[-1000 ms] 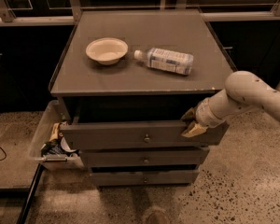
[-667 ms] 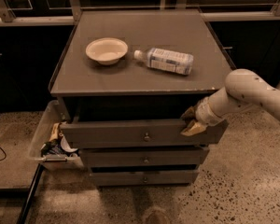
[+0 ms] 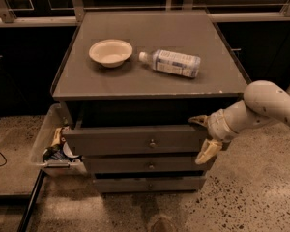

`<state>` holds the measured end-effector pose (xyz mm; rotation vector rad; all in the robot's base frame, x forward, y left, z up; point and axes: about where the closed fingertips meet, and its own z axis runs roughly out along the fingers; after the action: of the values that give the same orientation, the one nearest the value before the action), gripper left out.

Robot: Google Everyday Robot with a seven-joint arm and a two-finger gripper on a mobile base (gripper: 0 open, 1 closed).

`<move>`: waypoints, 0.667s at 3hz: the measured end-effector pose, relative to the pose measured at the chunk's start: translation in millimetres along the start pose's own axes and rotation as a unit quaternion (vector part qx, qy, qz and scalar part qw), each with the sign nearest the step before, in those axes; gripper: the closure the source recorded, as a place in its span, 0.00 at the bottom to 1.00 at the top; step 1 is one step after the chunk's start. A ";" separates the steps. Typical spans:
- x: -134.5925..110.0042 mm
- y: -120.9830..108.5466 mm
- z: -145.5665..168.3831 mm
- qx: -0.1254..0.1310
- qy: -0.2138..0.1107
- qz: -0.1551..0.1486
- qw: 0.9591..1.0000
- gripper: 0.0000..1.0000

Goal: Open top drawer

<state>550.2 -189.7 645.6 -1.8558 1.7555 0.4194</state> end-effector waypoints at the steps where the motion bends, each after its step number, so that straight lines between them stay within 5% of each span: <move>1: 2.0 31.9 -8.4 -0.002 -0.022 0.000 1.000 1.00; 2: 1.1 31.6 -9.2 -0.002 -0.024 0.001 1.000 1.00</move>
Offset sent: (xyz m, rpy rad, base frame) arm -0.0915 -0.0297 -0.0144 0.1253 0.0352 -0.0206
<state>517.9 -195.9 646.9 -1.8321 1.7267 0.4648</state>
